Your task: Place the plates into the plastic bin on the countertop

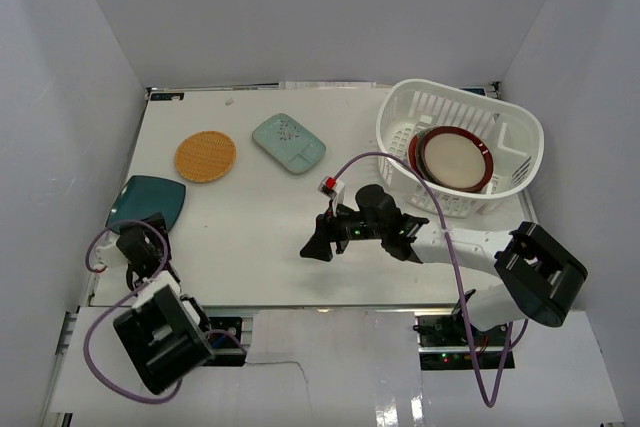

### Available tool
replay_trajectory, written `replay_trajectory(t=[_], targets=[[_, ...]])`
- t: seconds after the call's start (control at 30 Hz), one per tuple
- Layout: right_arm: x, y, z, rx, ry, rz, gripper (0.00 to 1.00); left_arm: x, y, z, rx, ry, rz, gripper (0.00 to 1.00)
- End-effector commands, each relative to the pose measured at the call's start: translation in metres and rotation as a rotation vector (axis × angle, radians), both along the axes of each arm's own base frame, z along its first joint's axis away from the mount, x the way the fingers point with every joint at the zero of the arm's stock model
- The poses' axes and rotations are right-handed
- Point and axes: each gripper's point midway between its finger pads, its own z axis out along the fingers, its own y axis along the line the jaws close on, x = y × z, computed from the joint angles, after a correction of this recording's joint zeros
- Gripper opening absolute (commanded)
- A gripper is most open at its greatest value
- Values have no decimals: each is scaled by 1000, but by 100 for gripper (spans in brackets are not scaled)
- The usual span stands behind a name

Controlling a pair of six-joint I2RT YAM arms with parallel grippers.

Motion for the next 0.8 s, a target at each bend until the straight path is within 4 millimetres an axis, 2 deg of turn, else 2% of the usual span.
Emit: replay_trajectory(t=[0.0, 0.2, 0.27, 0.33, 0.37, 0.4, 0.47, 0.53, 0.57, 0.77], targets=[[2, 2, 7, 36, -25, 1, 68, -17, -27, -49, -98, 80, -78, 81], [3, 2, 8, 37, -28, -1, 68, -9, -33, -52, -127, 49, -122, 70], [4, 2, 8, 37, -30, -6, 69, -5, -31, -49, -116, 33, -124, 62], [4, 2, 7, 33, -28, -7, 68, -4, -34, -51, -127, 27, -139, 49], [4, 2, 6, 31, -30, -6, 68, 0, -32, -46, -111, -1, -146, 42], [4, 2, 5, 28, -27, -6, 68, -1, -35, -50, -126, 7, -148, 32], [5, 2, 4, 23, -26, -7, 69, 1, -35, -46, -123, -23, -154, 15], [5, 3, 1, 16, -23, -8, 68, 2, -38, -47, -131, -25, -167, 9], [6, 3, 2, 16, -22, -8, 68, 2, -37, -45, -122, -35, -171, 0], [5, 3, -1, 1, -8, -5, 68, 4, -42, -27, -79, -103, -199, 0]])
